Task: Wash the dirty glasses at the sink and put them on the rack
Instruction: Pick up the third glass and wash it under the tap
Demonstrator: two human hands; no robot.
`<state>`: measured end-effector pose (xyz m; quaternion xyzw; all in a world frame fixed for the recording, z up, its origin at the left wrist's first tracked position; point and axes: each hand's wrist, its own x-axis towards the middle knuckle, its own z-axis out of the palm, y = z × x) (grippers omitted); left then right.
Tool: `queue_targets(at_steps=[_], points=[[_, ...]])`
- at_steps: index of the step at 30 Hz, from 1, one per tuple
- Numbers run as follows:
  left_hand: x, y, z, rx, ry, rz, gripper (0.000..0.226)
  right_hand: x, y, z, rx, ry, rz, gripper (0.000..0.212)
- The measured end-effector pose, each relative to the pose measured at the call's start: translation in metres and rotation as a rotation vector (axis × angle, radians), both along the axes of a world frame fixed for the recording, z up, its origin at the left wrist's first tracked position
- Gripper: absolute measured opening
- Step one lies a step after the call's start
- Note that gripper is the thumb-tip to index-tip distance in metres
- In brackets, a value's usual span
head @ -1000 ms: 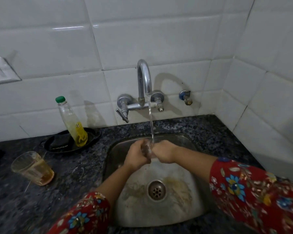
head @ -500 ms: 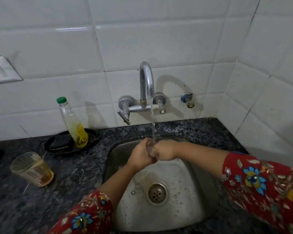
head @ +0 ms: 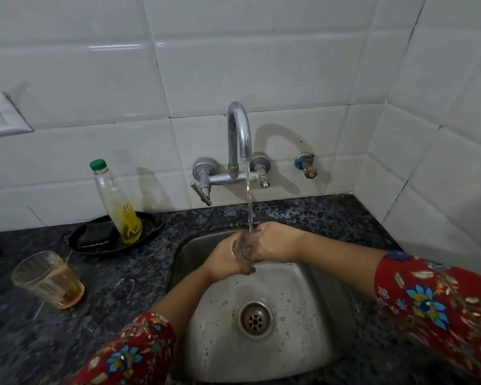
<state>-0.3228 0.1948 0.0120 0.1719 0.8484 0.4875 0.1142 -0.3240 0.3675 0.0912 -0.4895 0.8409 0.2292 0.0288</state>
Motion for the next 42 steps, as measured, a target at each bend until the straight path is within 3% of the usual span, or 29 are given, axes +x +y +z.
queue_targets(at_steps=[2, 5, 7, 10, 13, 15, 17, 18, 21, 23, 25, 27, 29, 32, 36, 39, 42], points=[[0.005, 0.006, 0.002, -0.055, 0.07, 0.094, 0.054, 0.006, -0.004, -0.001, -0.048, 0.002, -0.069, 0.015], [0.02, 0.015, 0.01, -0.134, 0.211, 0.364, 0.044, 0.015, -0.02, -0.007, 0.046, -0.051, -0.24, 0.023], [0.019, 0.004, 0.012, -0.042, 0.136, 0.256, 0.047, 0.015, -0.02, -0.007, -0.098, -0.174, -0.249, 0.026], [0.01, -0.017, 0.011, -0.031, -0.001, -0.048, 0.074, 0.007, -0.012, -0.009, -0.088, 0.013, 0.063, 0.019], [0.014, -0.01, 0.001, -0.05, 0.013, 0.068, 0.062, 0.018, -0.023, -0.009, -0.04, -0.127, -0.155, 0.019], [0.023, 0.001, 0.004, -0.092, 0.082, 0.206, 0.051, 0.018, -0.026, -0.016, -0.169, -0.437, -0.366, 0.025], [0.023, 0.003, 0.006, -0.067, 0.076, 0.252, 0.052, 0.018, -0.02, -0.013, -0.292, -0.57, -0.402, 0.024], [0.02, 0.0, 0.006, -0.038, 0.029, 0.189, 0.056, 0.019, -0.016, -0.011, -0.294, -0.546, -0.361, 0.023], [0.009, -0.011, 0.012, -0.095, -0.055, -0.112, 0.071, 0.021, -0.006, -0.006, -0.138, -0.238, -0.17, 0.03], [0.007, -0.011, 0.017, -0.145, -0.064, -0.134, 0.069, 0.021, -0.004, -0.003, -0.143, -0.164, -0.113, 0.031], [0.01, -0.007, 0.018, -0.12, -0.039, -0.05, 0.062, 0.02, -0.006, -0.007, -0.222, -0.201, -0.208, 0.034], [0.015, -0.002, 0.02, -0.152, -0.029, 0.049, 0.063, 0.022, -0.011, -0.014, -0.349, -0.426, -0.461, 0.028], [0.023, 0.0, 0.028, -0.324, 0.003, 0.125, 0.073, 0.03, -0.019, -0.019, -0.589, -0.777, -0.681, 0.02], [0.034, -0.004, 0.035, -0.68, 0.079, 0.078, 0.07, 0.051, -0.03, -0.023, -1.044, -1.174, -0.946, 0.034], [0.044, -0.009, 0.046, -1.189, 0.049, -0.087, 0.064, 0.071, -0.035, -0.052, -1.356, -1.653, -1.303, 0.043], [0.047, -0.006, 0.045, -1.551, 0.067, -0.184, 0.067, 0.083, -0.038, -0.071, -1.435, -1.793, -1.505, 0.035], [0.05, 0.003, 0.043, -1.708, 0.113, -0.205, 0.067, 0.092, -0.041, -0.079, -1.48, -1.785, -1.562, 0.03]])
